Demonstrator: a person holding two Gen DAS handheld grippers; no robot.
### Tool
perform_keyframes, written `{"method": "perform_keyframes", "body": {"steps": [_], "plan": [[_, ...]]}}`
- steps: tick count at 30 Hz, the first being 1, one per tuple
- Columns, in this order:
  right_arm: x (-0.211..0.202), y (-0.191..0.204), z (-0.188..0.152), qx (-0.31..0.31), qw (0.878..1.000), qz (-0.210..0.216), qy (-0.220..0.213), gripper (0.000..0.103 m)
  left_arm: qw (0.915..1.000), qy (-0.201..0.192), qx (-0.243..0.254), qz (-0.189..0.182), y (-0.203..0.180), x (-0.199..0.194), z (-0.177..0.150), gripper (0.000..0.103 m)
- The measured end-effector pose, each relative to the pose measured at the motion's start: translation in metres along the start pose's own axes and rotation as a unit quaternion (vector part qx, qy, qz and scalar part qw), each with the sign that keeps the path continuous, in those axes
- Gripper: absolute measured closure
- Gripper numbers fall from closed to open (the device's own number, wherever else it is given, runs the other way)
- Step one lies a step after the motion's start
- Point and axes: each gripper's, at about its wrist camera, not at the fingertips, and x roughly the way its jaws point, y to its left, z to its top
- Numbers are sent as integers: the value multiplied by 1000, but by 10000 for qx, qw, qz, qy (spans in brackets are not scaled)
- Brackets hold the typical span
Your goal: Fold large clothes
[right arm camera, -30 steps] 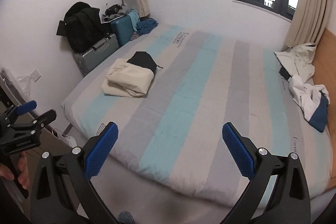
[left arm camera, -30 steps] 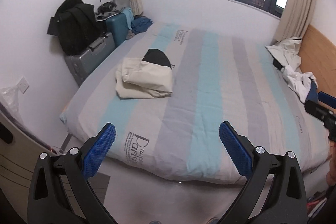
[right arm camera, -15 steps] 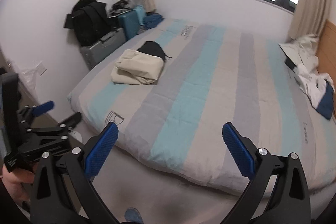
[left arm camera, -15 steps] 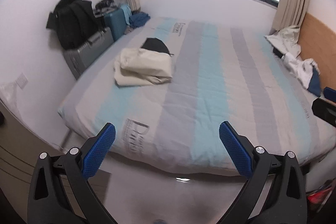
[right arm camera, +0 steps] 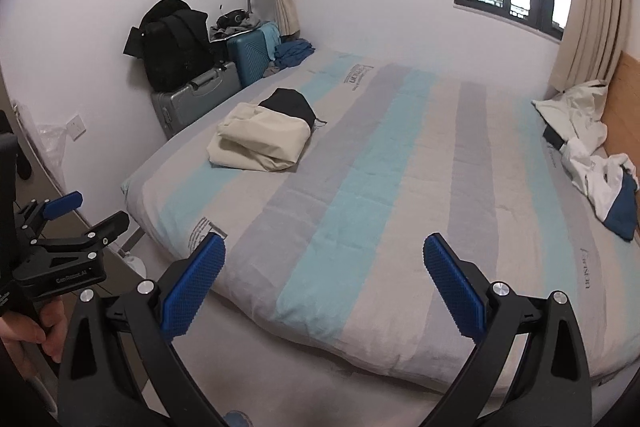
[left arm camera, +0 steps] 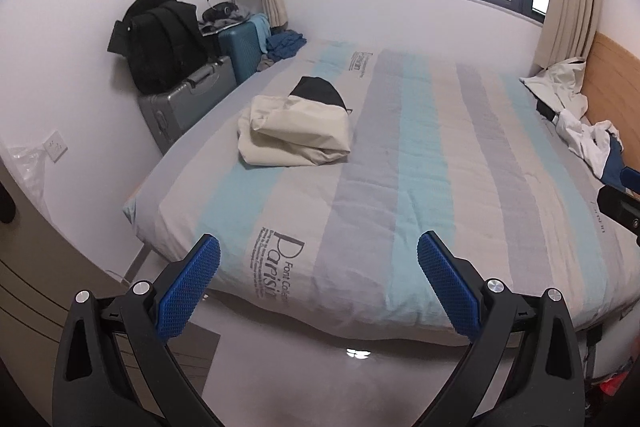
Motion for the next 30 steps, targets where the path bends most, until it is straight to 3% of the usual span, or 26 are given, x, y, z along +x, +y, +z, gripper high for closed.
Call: {"method": "perform_keyframes", "body": {"steps": [12, 30], "plan": [[-7, -9, 2, -49, 10000, 33, 14, 7, 9997, 69, 2, -243, 1, -4, 9, 6], [-4, 10, 10, -227, 9995, 212, 28, 7, 9994, 226, -41, -267, 4, 1, 15, 6]]}}
